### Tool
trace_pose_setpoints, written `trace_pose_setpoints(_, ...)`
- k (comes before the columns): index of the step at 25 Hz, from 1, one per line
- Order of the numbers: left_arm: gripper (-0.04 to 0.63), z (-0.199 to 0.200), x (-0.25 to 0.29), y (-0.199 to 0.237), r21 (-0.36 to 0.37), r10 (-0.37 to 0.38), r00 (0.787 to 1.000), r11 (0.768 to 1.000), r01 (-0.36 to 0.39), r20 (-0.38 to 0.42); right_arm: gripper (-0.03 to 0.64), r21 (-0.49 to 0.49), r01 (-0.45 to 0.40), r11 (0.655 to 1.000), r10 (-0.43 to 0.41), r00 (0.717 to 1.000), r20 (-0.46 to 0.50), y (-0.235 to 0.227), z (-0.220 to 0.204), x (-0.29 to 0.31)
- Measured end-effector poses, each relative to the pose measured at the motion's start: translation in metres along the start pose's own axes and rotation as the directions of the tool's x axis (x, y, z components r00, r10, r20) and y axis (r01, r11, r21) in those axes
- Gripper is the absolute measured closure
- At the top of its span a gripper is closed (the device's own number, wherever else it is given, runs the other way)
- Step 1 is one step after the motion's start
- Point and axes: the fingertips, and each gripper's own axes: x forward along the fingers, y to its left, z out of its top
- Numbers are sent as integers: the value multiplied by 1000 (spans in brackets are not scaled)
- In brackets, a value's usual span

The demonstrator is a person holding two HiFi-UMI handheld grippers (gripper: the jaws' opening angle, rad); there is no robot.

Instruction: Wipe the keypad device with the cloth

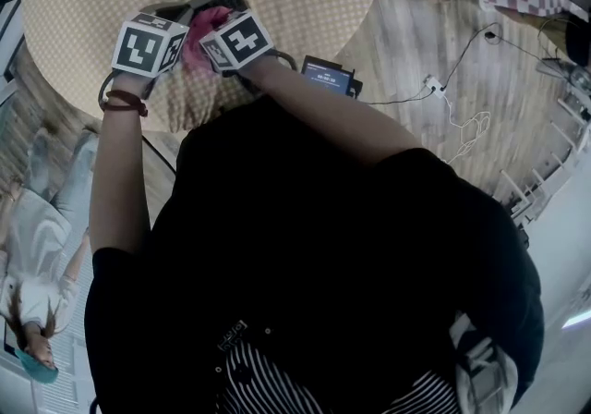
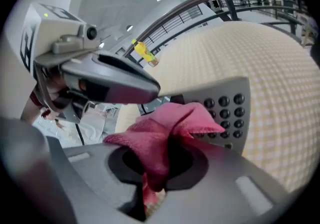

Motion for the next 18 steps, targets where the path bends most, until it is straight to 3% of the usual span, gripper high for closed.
trace_pose_setpoints(5,591,-1,0,1,1,-9,1000,1000,9,-4,554,-31,-20,999,21,999,40,4,18,-6)
trace_pose_setpoints(14,589,-2,1,2,5,-8,1000,1000,8,-8,554,-7,-12,1000,12,995,-94,-5,-39,25)
trace_pose_setpoints(18,589,-2,0,2,7,6,1000,1000,-6,-7,554,22,5,1000,-2,993,-116,-6,-43,26)
